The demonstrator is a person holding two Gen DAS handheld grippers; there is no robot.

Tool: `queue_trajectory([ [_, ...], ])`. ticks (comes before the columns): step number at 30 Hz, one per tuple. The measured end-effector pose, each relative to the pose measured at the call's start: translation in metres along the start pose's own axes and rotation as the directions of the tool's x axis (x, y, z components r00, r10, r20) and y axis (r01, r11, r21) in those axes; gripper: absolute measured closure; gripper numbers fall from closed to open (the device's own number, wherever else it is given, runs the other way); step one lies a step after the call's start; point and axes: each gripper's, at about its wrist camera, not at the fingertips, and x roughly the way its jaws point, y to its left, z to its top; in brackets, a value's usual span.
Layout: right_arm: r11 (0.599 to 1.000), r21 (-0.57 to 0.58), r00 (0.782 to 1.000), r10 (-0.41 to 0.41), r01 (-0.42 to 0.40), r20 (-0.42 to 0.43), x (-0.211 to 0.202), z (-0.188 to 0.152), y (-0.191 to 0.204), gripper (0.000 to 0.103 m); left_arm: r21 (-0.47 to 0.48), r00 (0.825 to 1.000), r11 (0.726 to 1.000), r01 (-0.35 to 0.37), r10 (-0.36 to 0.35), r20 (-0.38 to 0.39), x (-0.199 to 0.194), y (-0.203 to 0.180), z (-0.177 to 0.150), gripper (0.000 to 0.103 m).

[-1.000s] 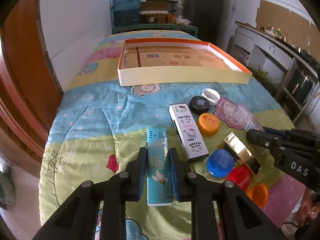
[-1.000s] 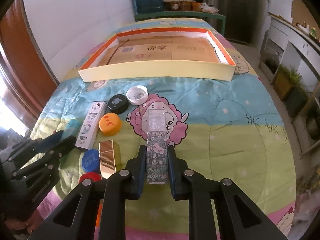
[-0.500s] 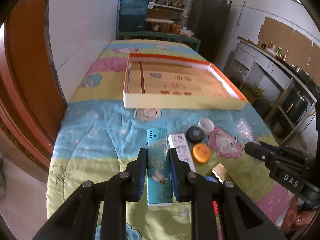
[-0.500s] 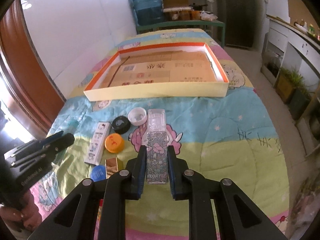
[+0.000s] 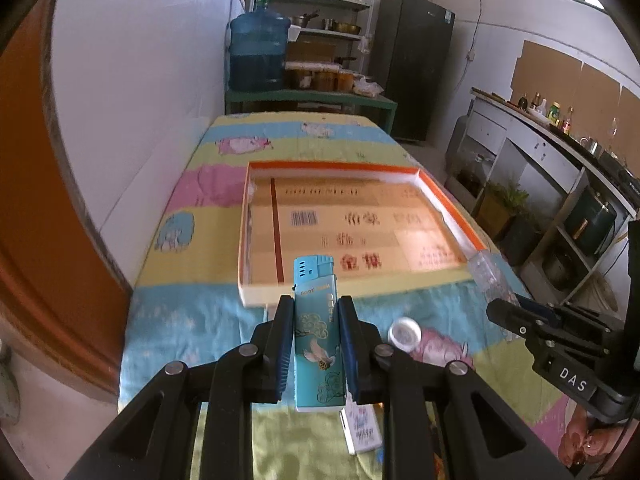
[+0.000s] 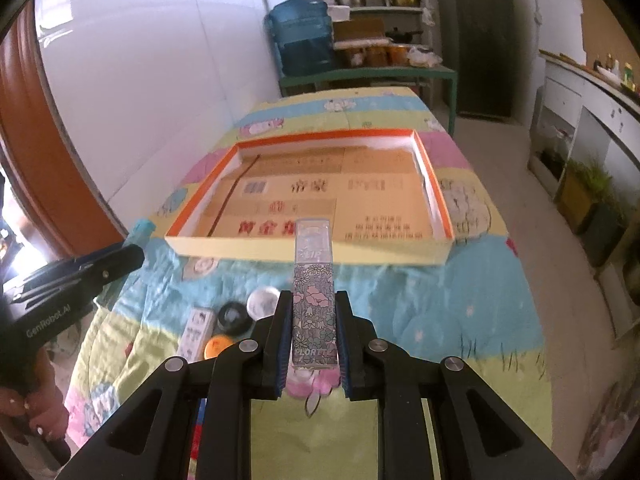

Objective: Organize rigid objects
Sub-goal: 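Carry the lighter and spray bottle over the GOLDENLEAF box with both grippers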

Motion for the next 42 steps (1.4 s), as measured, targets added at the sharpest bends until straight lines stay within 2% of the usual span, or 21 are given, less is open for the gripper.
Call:
queue_trajectory([
  [6, 0.999, -0.034, 0.999, 0.019, -0.018, 0.029, 0.006, 0.025, -0.005, 0.083, 0.003, 1.000, 1.000, -0.003, 0.003, 0.021, 0.010, 0.001, 0.029, 0.081],
  [12, 0.998, -0.062, 0.999, 0.029, -0.026, 0.035, 0.021, 0.049, -0.011, 0.083, 0.019, 1.000, 1.000, -0.006, 0.005, 0.011, 0.033, 0.003, 0.054, 0.081],
  [23, 0.996, -0.080, 0.999, 0.047, -0.048, -0.008, 0.071, 0.092, -0.024, 0.083, -0.014, 0.998, 1.000, 0.008, -0.009, -0.059, 0.095, 0.006, 0.084, 0.081],
  [30, 0.996, -0.076, 0.998, 0.045, -0.048, -0.048, 0.106, 0.104, -0.031, 0.083, -0.010, 0.996, 1.000, -0.002, 0.001, -0.092, 0.128, 0.003, 0.093, 0.081],
  [42, 0.995, -0.087, 0.993, 0.028, -0.039, -0.118, 0.144, 0.101, -0.032, 0.083, -0.026, 0.988, 1.000, -0.017, 0.012, -0.154, 0.168, 0.008, 0.089, 0.081],
])
